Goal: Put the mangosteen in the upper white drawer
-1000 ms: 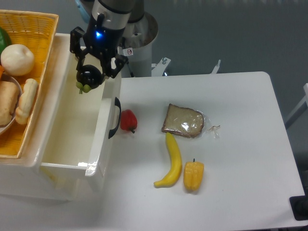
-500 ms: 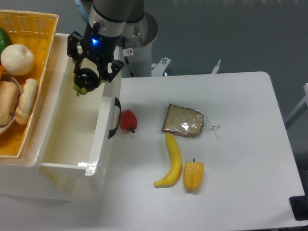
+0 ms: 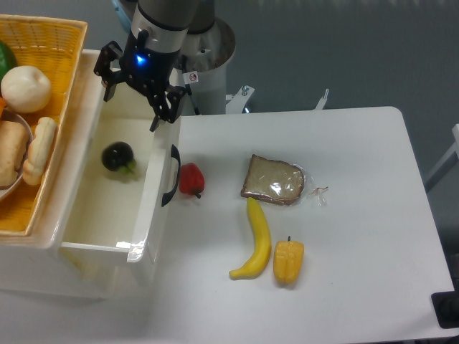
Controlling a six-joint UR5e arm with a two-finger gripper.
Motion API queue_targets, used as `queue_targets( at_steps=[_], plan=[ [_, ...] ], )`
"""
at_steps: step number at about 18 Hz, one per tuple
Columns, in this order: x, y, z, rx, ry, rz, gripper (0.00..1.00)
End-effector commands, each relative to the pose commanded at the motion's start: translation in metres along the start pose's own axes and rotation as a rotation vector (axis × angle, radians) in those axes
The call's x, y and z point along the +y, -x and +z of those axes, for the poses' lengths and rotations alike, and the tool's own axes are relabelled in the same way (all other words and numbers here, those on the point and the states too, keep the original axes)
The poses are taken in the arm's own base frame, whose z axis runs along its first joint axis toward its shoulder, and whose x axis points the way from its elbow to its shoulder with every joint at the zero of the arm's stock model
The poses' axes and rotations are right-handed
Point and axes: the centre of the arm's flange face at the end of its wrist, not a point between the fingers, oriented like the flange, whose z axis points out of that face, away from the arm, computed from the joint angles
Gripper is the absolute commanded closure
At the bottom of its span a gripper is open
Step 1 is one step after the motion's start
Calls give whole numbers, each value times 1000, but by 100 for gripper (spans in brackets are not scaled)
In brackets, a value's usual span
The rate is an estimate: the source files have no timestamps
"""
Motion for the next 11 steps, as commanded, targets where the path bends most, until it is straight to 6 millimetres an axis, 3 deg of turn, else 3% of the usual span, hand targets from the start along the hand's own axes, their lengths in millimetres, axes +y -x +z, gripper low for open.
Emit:
queue_targets(
  at_steps=[6, 9, 11],
  plan=[
    [12, 38, 3, -218, 166, 13, 0],
    [13, 62, 20, -246, 242, 3, 0],
    [20, 77, 19, -253, 249, -24, 0]
  ],
)
